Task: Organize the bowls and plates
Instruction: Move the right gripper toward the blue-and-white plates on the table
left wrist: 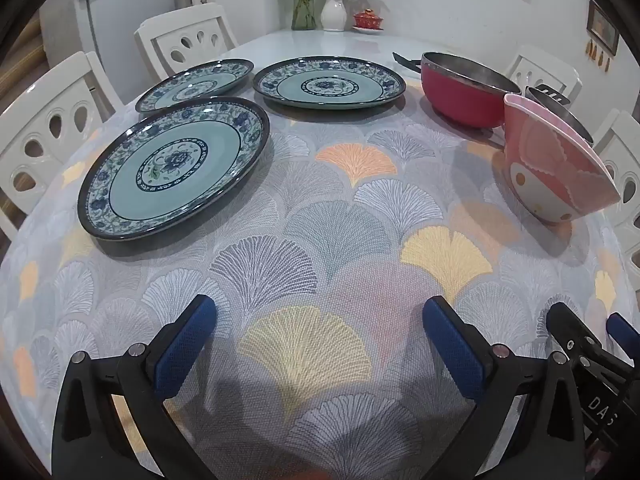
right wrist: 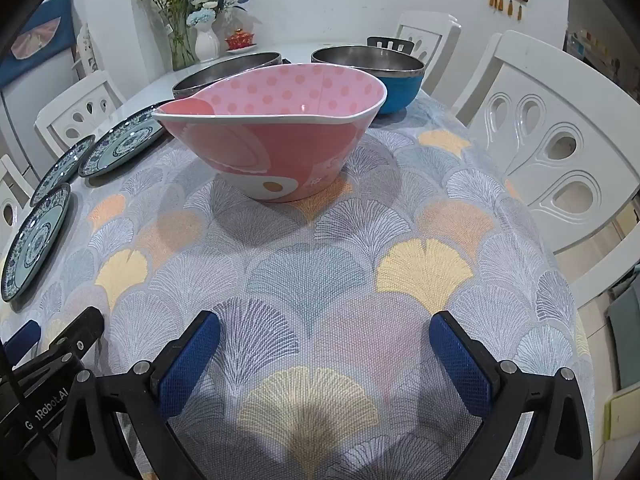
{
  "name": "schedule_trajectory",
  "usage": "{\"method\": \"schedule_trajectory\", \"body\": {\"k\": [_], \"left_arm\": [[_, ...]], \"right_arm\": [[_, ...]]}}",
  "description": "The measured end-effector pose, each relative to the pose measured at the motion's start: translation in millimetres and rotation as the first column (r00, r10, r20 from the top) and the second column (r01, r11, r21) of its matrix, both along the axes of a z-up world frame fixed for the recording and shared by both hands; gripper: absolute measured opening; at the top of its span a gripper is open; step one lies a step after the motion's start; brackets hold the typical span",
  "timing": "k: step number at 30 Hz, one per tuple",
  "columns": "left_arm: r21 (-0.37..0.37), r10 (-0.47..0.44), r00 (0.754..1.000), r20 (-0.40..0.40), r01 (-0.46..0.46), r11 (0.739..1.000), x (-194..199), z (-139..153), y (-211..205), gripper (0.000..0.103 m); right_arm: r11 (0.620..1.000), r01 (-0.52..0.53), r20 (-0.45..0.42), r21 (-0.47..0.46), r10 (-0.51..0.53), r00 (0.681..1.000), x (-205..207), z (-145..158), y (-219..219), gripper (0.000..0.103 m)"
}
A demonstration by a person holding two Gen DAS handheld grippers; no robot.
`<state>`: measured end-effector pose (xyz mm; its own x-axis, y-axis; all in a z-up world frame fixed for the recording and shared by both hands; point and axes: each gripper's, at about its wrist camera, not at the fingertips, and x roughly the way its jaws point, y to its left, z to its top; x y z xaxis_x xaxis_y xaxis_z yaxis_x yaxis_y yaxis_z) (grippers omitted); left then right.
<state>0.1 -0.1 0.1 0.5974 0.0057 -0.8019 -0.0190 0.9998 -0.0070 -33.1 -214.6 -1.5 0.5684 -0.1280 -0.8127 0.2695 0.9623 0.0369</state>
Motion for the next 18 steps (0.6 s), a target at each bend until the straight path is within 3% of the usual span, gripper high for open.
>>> {"method": "schedule_trajectory", "body": {"k": [3,7,10,14,18], "left_arm": [[-0.001,-0.019,0.999,-0.046,0.019,1.0,4,1,2,0.103],[-0.017,-0.115,0.983,-0.144,0.114,0.993,-2,5,8,0.103],[-0.016,-0.091,0.977,-0.193,0.089,0.996,-19,9,15,0.102],[-0.031,-0.046,0.982,-0.182,0.041,0.999,-42,29,42,0.102],[0.024,-0.019,0.993,-0.112,0.022,0.999,-58,66,73,0.102]], "right_arm": [[1.0,-0.009,-0.003,0.003,0.009,1.0,-1,0,0,0.103],[0.997,-0.078,-0.054,0.027,0.079,0.995,-8,3,1,0.103],[0.991,-0.12,-0.121,0.059,0.127,0.984,-14,5,1,0.103],[0.99,-0.118,-0.241,0.071,0.132,0.961,-24,6,15,0.103],[0.981,-0.155,-0.345,0.117,0.186,0.92,-21,17,46,0.102]]}}
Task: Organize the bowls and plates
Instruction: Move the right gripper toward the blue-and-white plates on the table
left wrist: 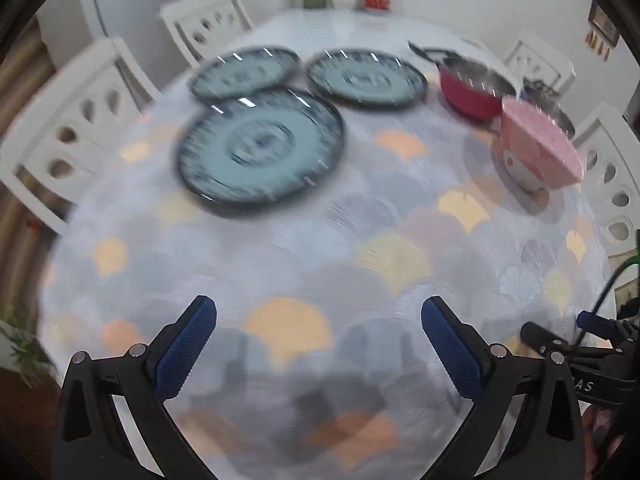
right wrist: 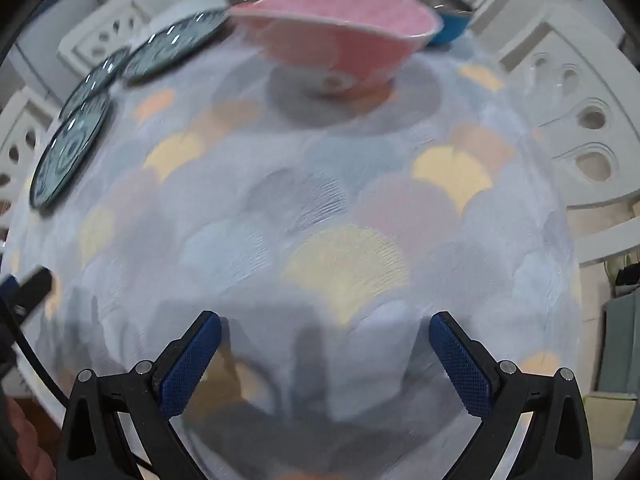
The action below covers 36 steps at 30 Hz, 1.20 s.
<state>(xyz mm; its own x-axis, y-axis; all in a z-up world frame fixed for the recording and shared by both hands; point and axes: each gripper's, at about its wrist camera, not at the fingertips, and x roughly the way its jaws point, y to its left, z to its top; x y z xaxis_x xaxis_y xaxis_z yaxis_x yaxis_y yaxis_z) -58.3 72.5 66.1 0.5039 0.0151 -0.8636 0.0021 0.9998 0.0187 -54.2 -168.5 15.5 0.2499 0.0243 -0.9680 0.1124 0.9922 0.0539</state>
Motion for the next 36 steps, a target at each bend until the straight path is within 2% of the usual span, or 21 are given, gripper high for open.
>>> {"method": "schedule_trajectory", "body": {"k": [2,4,7,9,12,16,19,22,25,30,36], "left_arm": [[-0.004,0.01,0.999,0.032,-0.01,1.0,-5,20,16,0.102],[-0.006,0.018,0.998,0.06,-0.017,1.0,0,41,33,0.102],[0.031,0.026,0.991,0.131,-0.031,0.999,9,73,52,0.102],[0.044,0.025,0.984,0.177,-0.033,0.999,19,93,63,0.102],[0.024,0.039,0.973,0.226,-0.046,0.999,30,108,81,0.102],[-0.037,0.046,0.973,0.227,-0.038,0.999,49,106,102,0.102],[-0.025,0.023,0.979,0.203,-0.018,1.0,63,98,113,0.102],[-0.038,0.01,0.98,0.198,-0.002,0.999,77,89,124,0.102],[-0.065,0.003,0.985,0.174,0.009,0.998,93,81,138,0.102],[-0.11,-0.023,0.993,0.117,0.036,0.993,117,68,150,0.102],[-0.101,-0.063,0.996,0.07,0.07,0.992,121,54,153,0.102]], "right_arm": [[1.0,-0.011,0.013,-0.005,0.011,1.0,1,17,18,0.101],[1.0,-0.019,0.1,-0.01,0.02,0.995,3,52,40,0.101],[0.999,-0.026,0.276,-0.022,0.031,0.961,11,107,73,0.103],[0.999,-0.048,0.311,-0.008,0.048,0.949,13,127,92,0.103],[0.994,-0.051,0.244,0.098,0.026,0.969,25,119,118,0.103],[0.999,-0.052,0.283,0.016,0.045,0.958,42,126,149,0.103],[0.999,-0.043,0.317,0.031,0.03,0.948,58,134,155,0.103],[0.999,-0.026,0.294,0.04,0.013,0.956,73,125,161,0.102],[0.997,0.0,0.243,0.073,-0.017,0.97,81,113,167,0.097],[0.999,0.006,0.242,0.052,-0.019,0.97,93,107,175,0.097],[0.998,0.024,0.204,0.065,-0.036,0.978,105,93,173,0.091]]}}
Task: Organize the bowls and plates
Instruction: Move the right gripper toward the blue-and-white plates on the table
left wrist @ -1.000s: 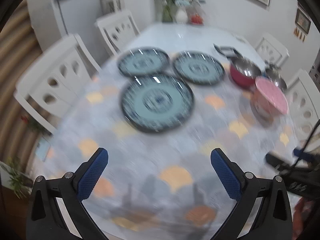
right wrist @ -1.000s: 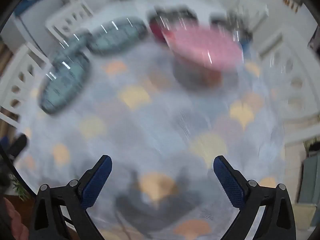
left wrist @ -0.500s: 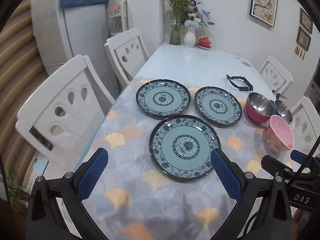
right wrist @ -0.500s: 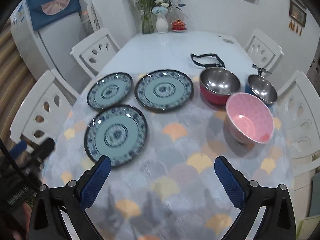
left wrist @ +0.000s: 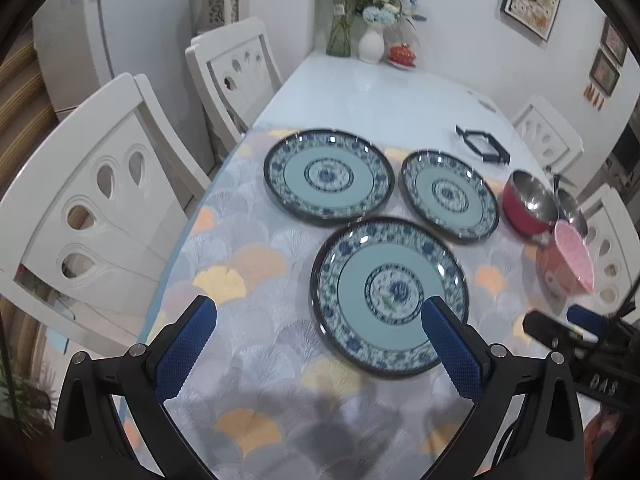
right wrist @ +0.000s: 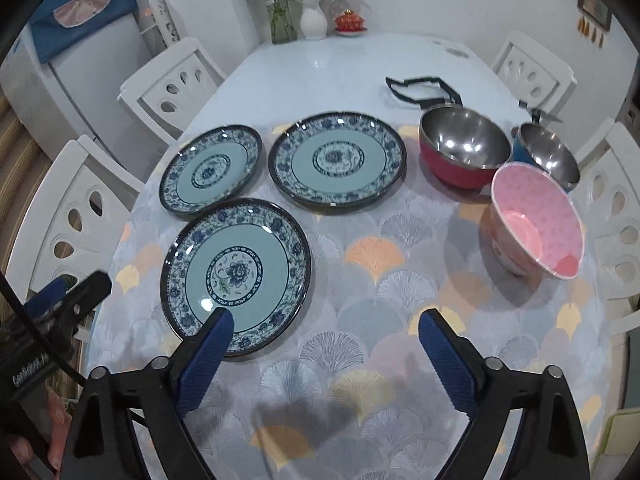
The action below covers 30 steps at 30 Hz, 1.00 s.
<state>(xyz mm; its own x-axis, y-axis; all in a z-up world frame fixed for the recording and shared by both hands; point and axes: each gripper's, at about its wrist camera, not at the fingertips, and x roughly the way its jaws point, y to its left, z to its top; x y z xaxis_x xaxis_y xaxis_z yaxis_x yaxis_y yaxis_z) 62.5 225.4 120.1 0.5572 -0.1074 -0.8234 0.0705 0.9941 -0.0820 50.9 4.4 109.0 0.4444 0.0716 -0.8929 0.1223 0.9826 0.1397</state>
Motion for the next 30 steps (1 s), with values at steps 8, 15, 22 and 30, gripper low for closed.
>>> {"method": "schedule_trajectory", "body": {"k": [8,15,22,30], "left_arm": [[-0.01,0.003,1.0,0.002,-0.003,1.0,12,-3,6,0.102],[0.003,-0.006,1.0,-0.018,0.006,1.0,20,-11,2,0.102],[-0.011,0.003,0.998,-0.061,-0.004,1.0,30,-23,2,0.102],[-0.022,0.0,0.995,-0.103,-0.002,1.0,36,-32,-4,0.1]], "right_arm": [[0.979,0.027,0.028,-0.203,-0.022,0.999,1,3,20,0.091],[0.988,-0.022,-0.019,-0.153,0.02,1.0,11,-5,23,0.091],[0.993,-0.031,-0.049,-0.118,0.026,0.998,18,-15,23,0.091],[0.991,-0.063,-0.071,-0.121,0.054,0.996,24,-21,27,0.091]]}}
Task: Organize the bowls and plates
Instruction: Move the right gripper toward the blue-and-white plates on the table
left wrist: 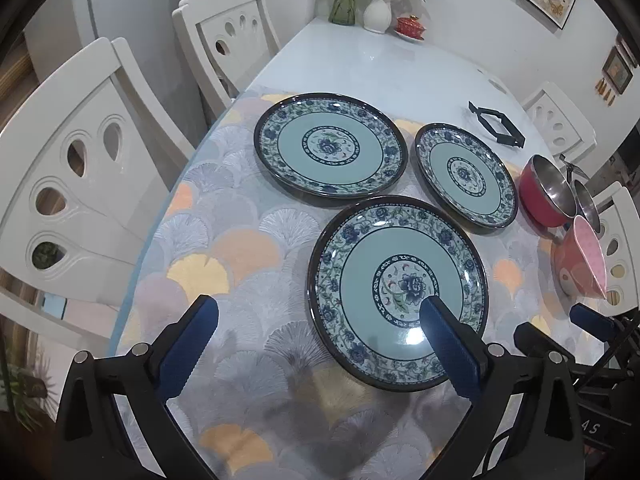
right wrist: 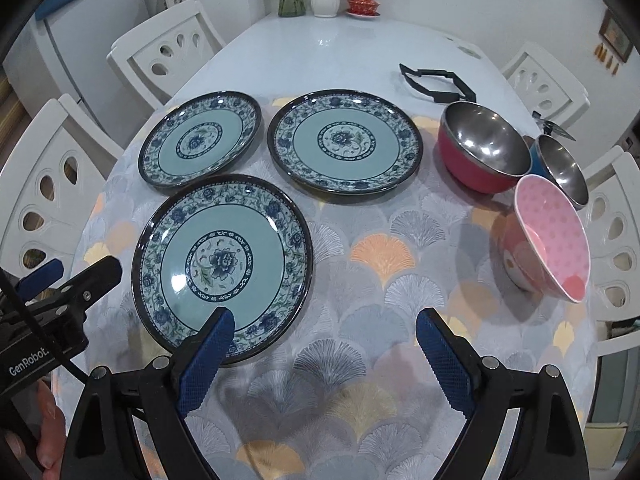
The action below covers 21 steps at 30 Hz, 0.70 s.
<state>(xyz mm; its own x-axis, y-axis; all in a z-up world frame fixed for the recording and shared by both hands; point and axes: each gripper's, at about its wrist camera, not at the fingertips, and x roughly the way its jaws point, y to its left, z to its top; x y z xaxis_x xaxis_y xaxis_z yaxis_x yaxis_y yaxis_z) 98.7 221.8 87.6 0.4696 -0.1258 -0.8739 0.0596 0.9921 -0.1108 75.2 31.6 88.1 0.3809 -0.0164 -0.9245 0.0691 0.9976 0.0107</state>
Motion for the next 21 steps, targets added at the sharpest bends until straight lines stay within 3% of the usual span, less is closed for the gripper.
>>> {"method": "schedule_trajectory", "body": {"k": [7,21], "left_arm": [[0.003,0.0,1.0,-0.019,0.0,1.0,2,-5,-1,0.1],[-0.013,0.005,1.0,0.007,-0.005,1.0,-1,5,0,0.1]], "right_arm": [[0.999,-0.006,-0.023,0.034,0.006,1.0,5,-8,-1,0.091],[1.0,0.0,-0.001,-0.01,0.0,1.0,1,2,-1,0.091]]}}
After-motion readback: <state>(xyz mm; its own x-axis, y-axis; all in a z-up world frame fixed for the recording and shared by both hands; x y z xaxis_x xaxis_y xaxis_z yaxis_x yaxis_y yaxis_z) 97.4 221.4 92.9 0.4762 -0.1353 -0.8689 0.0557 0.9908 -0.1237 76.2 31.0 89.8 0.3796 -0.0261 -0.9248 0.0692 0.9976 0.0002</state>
